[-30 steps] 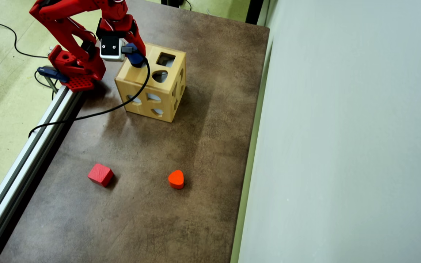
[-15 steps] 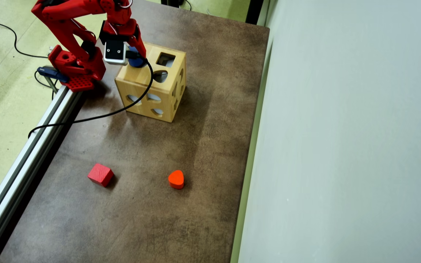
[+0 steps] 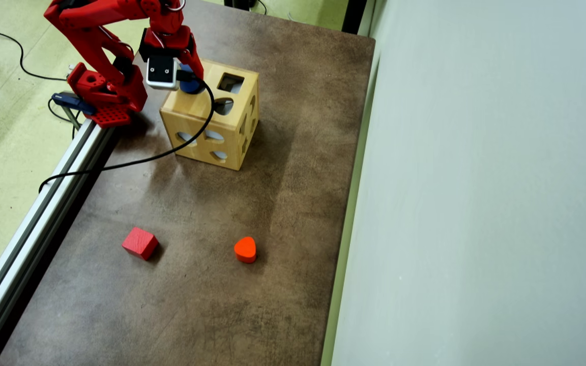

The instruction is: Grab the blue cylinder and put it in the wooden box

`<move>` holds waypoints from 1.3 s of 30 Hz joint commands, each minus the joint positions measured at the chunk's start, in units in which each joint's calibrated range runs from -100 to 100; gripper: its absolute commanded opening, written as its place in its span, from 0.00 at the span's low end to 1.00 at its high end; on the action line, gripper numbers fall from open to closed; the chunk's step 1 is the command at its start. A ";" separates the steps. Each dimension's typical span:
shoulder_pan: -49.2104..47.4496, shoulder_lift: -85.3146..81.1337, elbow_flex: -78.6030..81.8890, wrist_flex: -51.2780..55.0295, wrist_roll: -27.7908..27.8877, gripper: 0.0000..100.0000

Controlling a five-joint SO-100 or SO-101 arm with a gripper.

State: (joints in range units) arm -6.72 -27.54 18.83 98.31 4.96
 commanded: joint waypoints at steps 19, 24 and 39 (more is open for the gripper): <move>0.11 2.28 -4.25 -0.15 0.10 0.09; -0.26 2.19 -4.07 -0.15 0.10 0.17; -0.49 1.94 -5.41 -0.15 -0.20 0.18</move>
State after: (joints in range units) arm -6.72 -25.08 15.40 98.31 4.86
